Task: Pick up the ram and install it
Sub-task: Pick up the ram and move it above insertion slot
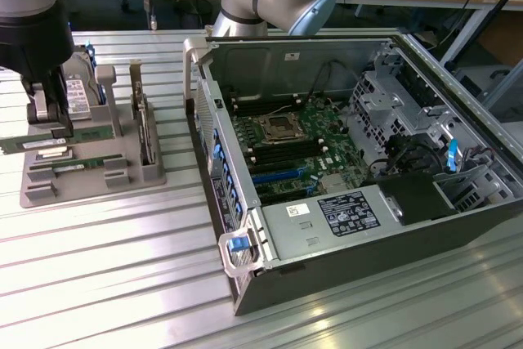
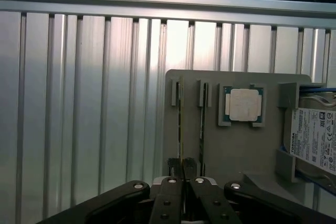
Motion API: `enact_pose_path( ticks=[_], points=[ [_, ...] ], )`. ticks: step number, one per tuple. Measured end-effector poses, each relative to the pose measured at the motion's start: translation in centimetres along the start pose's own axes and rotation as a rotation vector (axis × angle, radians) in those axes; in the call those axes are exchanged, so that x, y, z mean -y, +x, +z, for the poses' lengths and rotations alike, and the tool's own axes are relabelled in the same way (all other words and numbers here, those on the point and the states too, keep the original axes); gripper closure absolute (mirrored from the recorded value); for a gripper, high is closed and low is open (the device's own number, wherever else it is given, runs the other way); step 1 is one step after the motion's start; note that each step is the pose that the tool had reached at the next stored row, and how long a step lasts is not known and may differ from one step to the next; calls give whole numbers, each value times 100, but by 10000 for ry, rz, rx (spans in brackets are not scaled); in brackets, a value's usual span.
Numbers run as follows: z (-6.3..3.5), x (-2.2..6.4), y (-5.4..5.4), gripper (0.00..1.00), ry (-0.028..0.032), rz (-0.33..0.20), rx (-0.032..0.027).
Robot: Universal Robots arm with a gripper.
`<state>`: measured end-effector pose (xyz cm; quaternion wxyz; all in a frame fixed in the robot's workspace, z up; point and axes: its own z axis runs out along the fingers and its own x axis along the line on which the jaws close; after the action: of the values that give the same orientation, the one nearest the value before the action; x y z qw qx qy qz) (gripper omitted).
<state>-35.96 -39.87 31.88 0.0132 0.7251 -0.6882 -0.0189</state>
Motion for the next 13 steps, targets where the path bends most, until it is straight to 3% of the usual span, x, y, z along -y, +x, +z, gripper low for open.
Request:
enact_pose_path(
  ticks=[13],
  points=[
    [-204, 0, -1, 88, 0, 0, -2]
  ],
)
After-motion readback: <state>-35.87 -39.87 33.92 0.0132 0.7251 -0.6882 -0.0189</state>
